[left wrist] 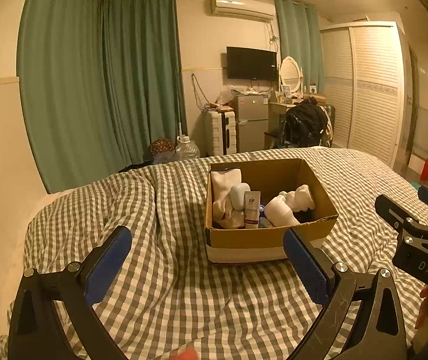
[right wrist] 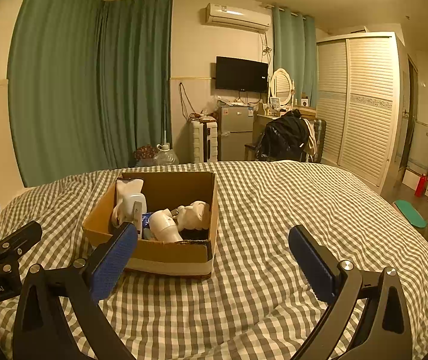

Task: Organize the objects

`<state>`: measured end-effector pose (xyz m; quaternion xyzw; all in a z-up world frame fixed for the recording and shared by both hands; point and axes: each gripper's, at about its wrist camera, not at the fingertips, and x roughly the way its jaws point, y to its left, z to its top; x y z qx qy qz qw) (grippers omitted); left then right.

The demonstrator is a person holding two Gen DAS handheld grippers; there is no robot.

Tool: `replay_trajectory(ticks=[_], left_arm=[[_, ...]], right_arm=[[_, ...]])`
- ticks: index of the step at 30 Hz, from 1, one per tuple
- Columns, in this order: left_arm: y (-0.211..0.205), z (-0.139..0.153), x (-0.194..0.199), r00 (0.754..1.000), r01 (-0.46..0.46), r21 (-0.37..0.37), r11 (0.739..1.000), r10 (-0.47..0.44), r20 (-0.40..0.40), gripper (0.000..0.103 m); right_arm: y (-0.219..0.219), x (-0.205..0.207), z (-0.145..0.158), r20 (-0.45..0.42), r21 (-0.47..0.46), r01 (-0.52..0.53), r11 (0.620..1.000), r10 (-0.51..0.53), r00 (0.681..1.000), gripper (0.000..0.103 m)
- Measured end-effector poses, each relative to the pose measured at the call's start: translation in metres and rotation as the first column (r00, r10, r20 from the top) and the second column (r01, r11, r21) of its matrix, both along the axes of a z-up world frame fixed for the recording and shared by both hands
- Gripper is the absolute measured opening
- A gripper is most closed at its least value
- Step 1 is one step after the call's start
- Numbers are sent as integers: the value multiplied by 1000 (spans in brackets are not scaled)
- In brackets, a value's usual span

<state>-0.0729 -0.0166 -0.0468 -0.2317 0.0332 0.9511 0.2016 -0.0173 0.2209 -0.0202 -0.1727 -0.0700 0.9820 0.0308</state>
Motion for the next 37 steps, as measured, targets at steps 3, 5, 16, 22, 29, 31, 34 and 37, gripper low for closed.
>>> replay_trajectory(ticks=[3,5,16,22,29,31,34,37], left_arm=[[0,-1,-1,1000,5,7,1000,-5,6,103],[0,-1,-1,1000,6,5,1000,-6,6,103],[3,-1,-1,1000,14,-7,1000,-14,6,103],[3,-1,-1,1000,13,-10,1000,-13,11,103],[2,-1,-1,1000,13,-11,1000,-13,13,103],[2,-2,-2,1000,9,-15,1000,-9,13,103],[1,-3,-2,1000,12,-12,1000,-11,14,103],[1,-5,-2,1000,9,-11,1000,-8,17,103]], right_arm=[[0,-1,-1,5,3,-1,1000,1,1000,101],[0,-1,-2,6,6,-1,1000,1,1000,101],[-1,-3,-4,16,14,-1,1000,1,1000,101],[-1,-3,-5,18,19,-2,1000,2,1000,101],[-1,-3,-6,20,19,-3,1000,2,1000,101],[-1,-3,-6,22,20,-4,1000,3,1000,101],[-2,-3,-7,26,23,-5,1000,5,1000,101],[-2,-3,-8,30,26,-5,1000,4,1000,101]])
